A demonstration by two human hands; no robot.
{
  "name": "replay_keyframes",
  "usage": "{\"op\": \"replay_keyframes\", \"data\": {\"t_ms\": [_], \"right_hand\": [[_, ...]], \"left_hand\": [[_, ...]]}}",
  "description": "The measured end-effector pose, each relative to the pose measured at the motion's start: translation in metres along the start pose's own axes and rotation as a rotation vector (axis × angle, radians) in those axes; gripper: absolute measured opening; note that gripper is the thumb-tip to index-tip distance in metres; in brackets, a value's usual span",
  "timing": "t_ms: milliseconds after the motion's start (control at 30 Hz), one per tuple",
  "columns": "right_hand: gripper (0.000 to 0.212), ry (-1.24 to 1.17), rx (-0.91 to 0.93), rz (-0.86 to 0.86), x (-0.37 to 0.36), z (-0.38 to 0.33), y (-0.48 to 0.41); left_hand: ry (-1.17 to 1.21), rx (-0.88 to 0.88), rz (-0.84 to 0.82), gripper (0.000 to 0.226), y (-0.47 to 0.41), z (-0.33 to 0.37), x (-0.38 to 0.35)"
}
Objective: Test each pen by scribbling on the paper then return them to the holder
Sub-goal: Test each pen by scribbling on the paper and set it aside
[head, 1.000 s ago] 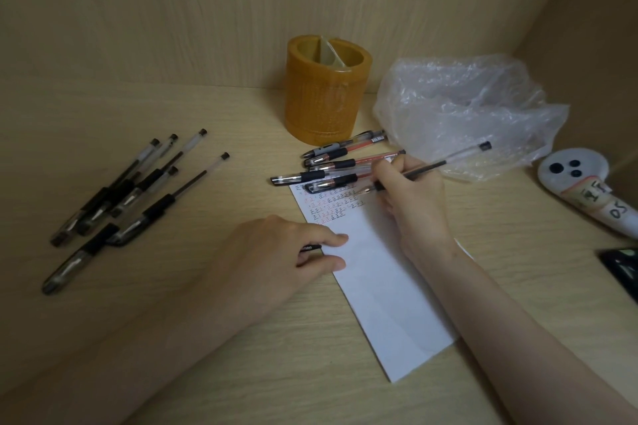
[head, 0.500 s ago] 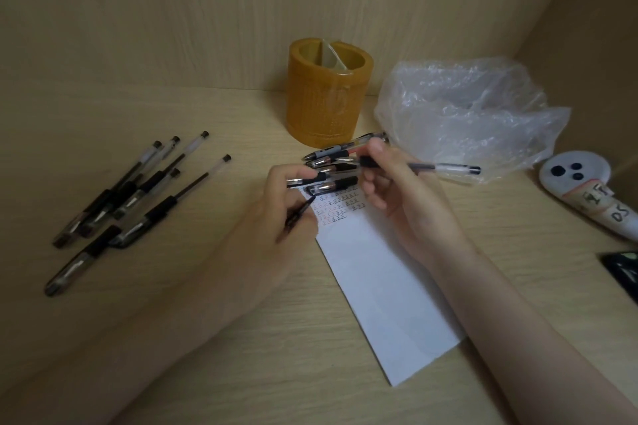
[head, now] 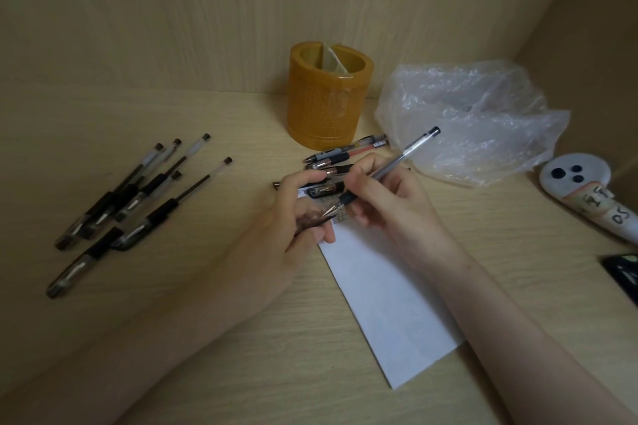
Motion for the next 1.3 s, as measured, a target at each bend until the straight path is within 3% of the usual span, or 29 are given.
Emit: {"op": "replay_keyframes", "data": {"t_ms": [300,500,600,667,800,1033,1167,1300], "right_hand": [[0.015,0.013,0.034,0.015,0.003,-0.001,0.000],[0.007,-0.027,0.022,-0.129,-0.006,-0.002,0.004],[0.009,-0.002,0.071,-0.084,0.000,-0.004,0.002],[0.008,0.042,0.077,-0.043,0.004,-0.003,0.001],[0.008,0.038,0.049,-0.029,0.003,-0.002,0.002],[0.011,0.004,0.050,-0.046,-0.002,-0.003,0.002],[0.030,-0.031,-0.028,-0.032,-0.013,-0.001,0.001],[0.055,0.051,-0.086,0.088,-0.009,-0.005,0.000]], "left_hand": [[0.041,-0.005,0.045,0.049,-0.002,0.002,0.001],[0.113,0.041,0.105,0.049,-0.001,0.000,0.004],[0.123,0.067,0.197,0.022,0.000,0.003,0.012],[0.050,0.040,0.174,0.003,-0.001,0.005,0.015],[-0.076,0.011,0.151,0.021,0.001,0.006,0.012],[-0.113,-0.005,0.196,0.026,0.001,0.007,0.012],[-0.121,0.004,0.208,0.022,-0.006,0.009,0.011],[-0.359,0.030,0.305,0.018,-0.016,0.005,0.029]]}}
Point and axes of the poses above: each hand's wrist, its own y-axis away from the middle knuckle, its own x-axis out of the back of the hand, z = x × y, the point moved 3 cm from there along -y, towards the middle knuckle, and after that the axes turned 11 degrees about y, right-handed, at the moved point
